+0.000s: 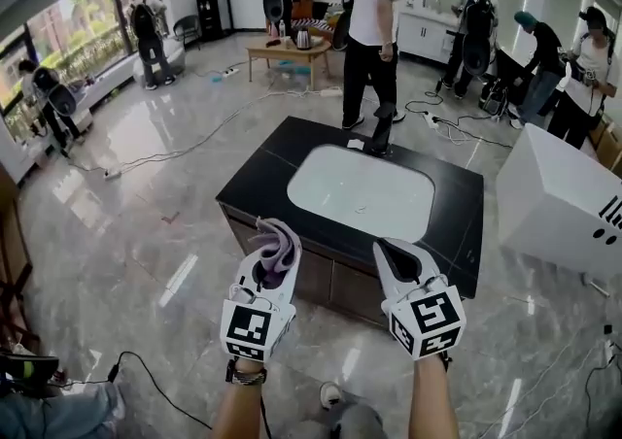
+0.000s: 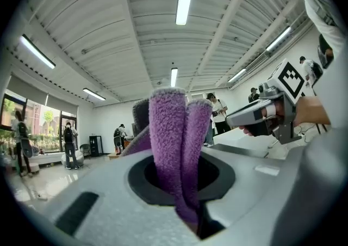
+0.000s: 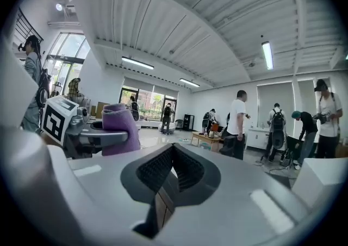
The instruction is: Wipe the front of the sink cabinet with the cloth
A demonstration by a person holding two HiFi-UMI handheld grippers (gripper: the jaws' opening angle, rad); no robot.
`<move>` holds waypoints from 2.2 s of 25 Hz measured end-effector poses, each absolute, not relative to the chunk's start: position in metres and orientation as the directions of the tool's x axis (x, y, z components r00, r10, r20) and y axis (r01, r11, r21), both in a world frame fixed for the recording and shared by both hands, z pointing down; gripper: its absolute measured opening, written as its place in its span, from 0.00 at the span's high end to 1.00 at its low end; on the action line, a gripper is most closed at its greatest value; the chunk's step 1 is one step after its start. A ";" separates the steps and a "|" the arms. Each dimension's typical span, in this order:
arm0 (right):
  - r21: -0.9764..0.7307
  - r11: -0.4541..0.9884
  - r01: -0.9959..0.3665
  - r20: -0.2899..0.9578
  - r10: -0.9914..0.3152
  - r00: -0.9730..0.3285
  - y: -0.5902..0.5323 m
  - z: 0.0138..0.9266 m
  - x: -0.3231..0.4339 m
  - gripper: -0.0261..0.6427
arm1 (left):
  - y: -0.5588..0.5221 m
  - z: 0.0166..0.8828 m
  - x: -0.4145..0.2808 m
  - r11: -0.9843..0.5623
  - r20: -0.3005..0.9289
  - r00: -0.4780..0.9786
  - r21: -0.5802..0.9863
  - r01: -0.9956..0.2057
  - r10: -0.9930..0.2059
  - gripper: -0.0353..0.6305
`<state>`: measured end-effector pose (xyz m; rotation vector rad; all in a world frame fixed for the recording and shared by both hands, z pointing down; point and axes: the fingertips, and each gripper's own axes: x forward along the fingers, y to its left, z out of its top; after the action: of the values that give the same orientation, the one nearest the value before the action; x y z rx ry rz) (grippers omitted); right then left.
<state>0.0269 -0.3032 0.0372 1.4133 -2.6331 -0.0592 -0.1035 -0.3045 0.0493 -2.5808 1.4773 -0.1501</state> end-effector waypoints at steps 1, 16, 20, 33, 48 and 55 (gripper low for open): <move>0.109 0.552 -0.827 0.118 -0.833 -0.540 -0.301 0.020 0.031 0.95 | -0.302 0.033 -0.102 -0.495 0.005 0.503 -0.185 -0.849 -0.864 0.87; 0.176 0.559 -0.811 0.071 -0.829 -0.555 -0.231 -0.177 0.030 0.95 | -0.234 -0.154 -0.102 -0.462 -0.019 0.479 -0.229 -0.857 -0.878 0.87; 0.156 0.572 -0.805 0.076 -0.820 -0.567 -0.199 -0.187 0.026 0.95 | -0.198 -0.171 -0.100 -0.465 0.000 0.480 -0.250 -0.849 -0.877 0.87; 0.165 0.598 -0.784 0.079 -0.801 -0.594 -0.078 -0.216 0.003 0.95 | -0.091 -0.201 -0.102 -0.468 -0.003 0.483 -0.239 -0.851 -0.876 0.87; 0.121 0.604 -0.788 0.089 -0.797 -0.597 -0.042 -0.218 -0.002 0.95 | -0.052 -0.215 -0.099 -0.482 0.010 0.497 -0.260 -0.837 -0.868 0.87; 0.147 0.599 -0.788 0.101 -0.801 -0.590 -0.047 -0.216 -0.002 0.95 | -0.054 -0.208 -0.105 -0.471 0.023 0.482 -0.259 -0.843 -0.876 0.87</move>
<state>-0.0023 -0.0474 -0.2155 1.3351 -2.6661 -0.1287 -0.1049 -0.0537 -0.2080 -2.5159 1.4813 -0.2248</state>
